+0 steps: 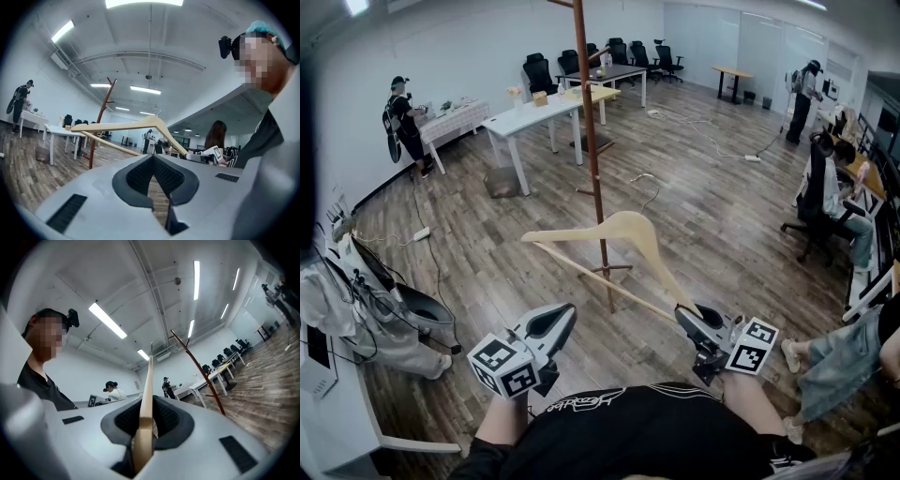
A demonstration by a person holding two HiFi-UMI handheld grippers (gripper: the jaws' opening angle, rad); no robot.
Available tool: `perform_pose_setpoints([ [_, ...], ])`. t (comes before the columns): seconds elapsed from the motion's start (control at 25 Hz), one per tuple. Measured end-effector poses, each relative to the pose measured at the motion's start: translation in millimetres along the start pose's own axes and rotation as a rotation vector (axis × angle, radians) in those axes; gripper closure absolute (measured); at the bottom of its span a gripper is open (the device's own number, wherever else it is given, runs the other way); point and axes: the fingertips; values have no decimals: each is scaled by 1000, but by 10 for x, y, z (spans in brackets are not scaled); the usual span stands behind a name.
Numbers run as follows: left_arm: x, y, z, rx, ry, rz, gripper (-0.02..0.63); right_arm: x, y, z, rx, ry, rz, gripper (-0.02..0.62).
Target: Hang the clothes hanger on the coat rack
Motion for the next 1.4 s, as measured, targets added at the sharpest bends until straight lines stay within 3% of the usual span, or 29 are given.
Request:
perform_pose_setpoints([
  [1.04, -298, 1211, -993, -12, 22, 0, 598, 629, -1134, -747, 53, -11, -3, 518],
  [1.4, -338, 1649, -712, -5, 23, 39, 598, 689, -1022, -1289, 50, -6, -1, 518],
])
Point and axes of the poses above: the fingertips, and each gripper's own axes: y forward along the fingers, z to its left, x out of its top, and after that the axes turned 10 degrees about x, right-handed
